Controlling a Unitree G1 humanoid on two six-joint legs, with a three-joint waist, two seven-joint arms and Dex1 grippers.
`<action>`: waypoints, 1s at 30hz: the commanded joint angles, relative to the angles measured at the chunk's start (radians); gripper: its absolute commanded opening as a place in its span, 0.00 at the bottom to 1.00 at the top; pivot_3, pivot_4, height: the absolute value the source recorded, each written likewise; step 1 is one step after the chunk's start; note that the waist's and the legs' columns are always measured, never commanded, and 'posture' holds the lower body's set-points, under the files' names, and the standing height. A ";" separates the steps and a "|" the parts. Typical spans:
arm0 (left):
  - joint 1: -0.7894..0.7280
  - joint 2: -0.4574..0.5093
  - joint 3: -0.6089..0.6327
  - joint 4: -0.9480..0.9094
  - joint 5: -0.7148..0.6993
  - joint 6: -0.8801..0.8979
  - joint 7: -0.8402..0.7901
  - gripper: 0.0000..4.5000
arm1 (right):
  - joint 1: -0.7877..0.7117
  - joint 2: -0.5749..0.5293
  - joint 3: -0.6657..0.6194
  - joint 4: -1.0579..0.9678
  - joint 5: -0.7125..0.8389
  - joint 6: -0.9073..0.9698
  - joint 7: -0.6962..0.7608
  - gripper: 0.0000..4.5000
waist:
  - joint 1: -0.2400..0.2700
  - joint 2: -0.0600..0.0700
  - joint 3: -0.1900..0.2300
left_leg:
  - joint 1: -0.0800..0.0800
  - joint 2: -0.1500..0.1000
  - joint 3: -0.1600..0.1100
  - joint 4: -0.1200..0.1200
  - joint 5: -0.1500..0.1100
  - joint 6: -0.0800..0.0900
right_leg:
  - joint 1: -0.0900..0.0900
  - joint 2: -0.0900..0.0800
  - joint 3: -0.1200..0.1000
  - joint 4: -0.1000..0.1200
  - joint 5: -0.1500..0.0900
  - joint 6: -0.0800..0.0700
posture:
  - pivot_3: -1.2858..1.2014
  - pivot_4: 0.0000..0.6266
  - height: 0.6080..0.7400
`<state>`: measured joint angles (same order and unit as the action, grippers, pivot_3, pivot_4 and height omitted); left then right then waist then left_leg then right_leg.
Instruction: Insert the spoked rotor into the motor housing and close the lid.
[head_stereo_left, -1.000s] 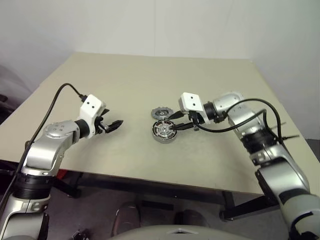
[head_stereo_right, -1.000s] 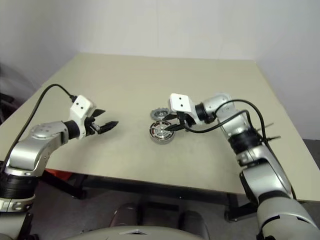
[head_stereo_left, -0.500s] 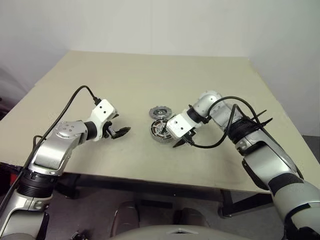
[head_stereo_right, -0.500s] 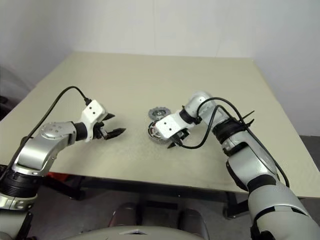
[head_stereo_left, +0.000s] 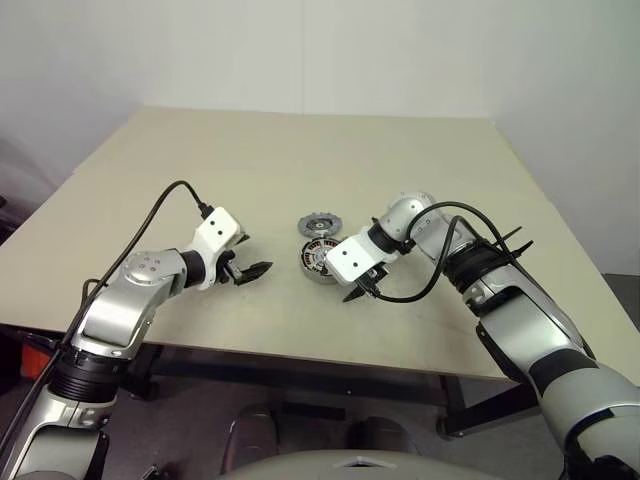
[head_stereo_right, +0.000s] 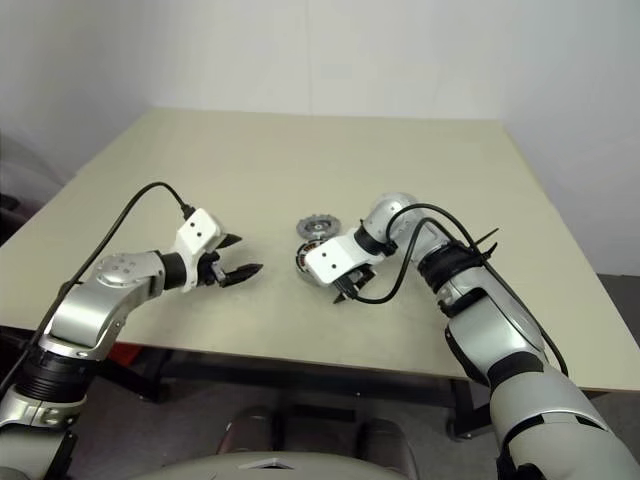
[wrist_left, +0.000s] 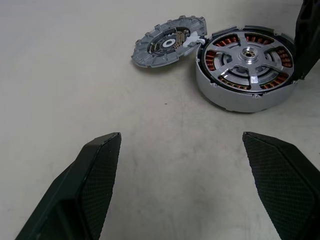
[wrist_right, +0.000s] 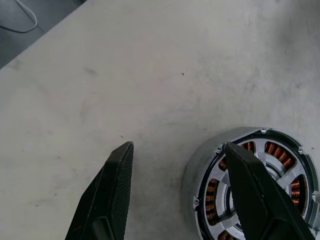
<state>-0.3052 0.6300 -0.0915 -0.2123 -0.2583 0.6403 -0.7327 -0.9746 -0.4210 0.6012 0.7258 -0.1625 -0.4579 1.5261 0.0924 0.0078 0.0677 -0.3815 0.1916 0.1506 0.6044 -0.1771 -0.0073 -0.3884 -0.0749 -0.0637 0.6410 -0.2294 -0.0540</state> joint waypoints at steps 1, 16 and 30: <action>0.003 0.000 0.019 -0.043 -0.003 -0.001 0.011 0.91 | -0.008 -0.012 -0.029 0.002 -0.007 -0.004 -0.009 0.72 | 0.000 0.000 0.000 | -0.001 0.000 0.000 0.000 0.000 0.000 | -0.001 0.000 0.000 0.000 0.000 0.000 | 0.52 0.00 1.00; 0.011 -0.002 0.029 -0.036 0.001 -0.003 0.039 0.91 | -0.014 -0.033 -0.065 0.118 -0.044 -0.051 -0.054 0.72 | -0.001 0.000 0.000 | -0.001 0.000 0.000 0.000 0.000 0.000 | -0.001 0.000 0.000 0.000 0.000 0.000 | 0.52 0.00 1.00; 0.001 -0.006 0.039 -0.019 -0.001 -0.011 0.053 0.91 | 0.007 -0.001 -0.035 0.058 -0.088 -0.037 -0.056 0.36 | -0.021 0.000 0.000 | -0.001 0.000 0.000 0.000 0.000 0.000 | -0.001 0.000 0.000 0.000 0.000 0.000 | 0.52 0.00 1.00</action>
<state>-0.2906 0.6255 -0.0828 -0.2131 -0.2586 0.6412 -0.6878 -0.9652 -0.4240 0.5538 0.8055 -0.2359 -0.4856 1.4595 0.0717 0.0077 0.0677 -0.3827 0.1916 0.1507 0.6043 -0.1774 -0.0068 -0.3894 -0.0747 -0.0637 0.6404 -0.2295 -0.0542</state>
